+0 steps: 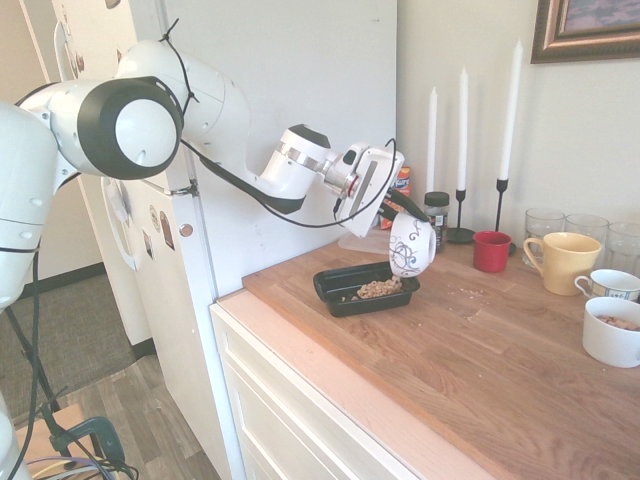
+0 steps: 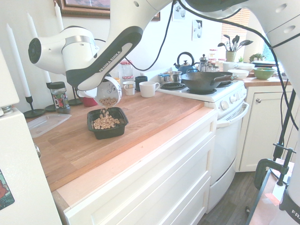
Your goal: Pour the cereal into the box
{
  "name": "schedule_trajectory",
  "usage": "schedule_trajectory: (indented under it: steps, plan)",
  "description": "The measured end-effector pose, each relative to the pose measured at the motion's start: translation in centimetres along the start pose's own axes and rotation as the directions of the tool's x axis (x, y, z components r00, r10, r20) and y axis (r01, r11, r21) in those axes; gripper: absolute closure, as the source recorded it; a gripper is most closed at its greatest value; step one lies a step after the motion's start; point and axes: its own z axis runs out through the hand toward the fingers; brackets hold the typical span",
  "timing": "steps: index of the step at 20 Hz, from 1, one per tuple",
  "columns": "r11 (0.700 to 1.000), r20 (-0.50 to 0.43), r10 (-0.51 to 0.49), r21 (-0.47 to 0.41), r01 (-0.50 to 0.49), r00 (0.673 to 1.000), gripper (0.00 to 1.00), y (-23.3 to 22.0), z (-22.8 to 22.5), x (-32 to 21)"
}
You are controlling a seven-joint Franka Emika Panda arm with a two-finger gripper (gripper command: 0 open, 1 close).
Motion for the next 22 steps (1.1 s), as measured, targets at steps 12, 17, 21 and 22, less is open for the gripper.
schedule_trajectory:
  steps: [12,17,21,22]
  plan:
    - [0.995,-0.168,-0.051,-0.094,0.035,0.984,1.00,-1.2,-3.3,-1.1]
    - [0.993,-0.245,-0.051,-0.116,0.023,0.968,1.00,-1.8,-4.3,-1.7]
    - [0.989,-0.302,-0.046,-0.148,0.001,0.952,1.00,-2.4,-4.0,-3.4]
    - [0.988,-0.305,-0.045,-0.156,-0.003,0.951,1.00,-2.5,-4.0,-3.9]
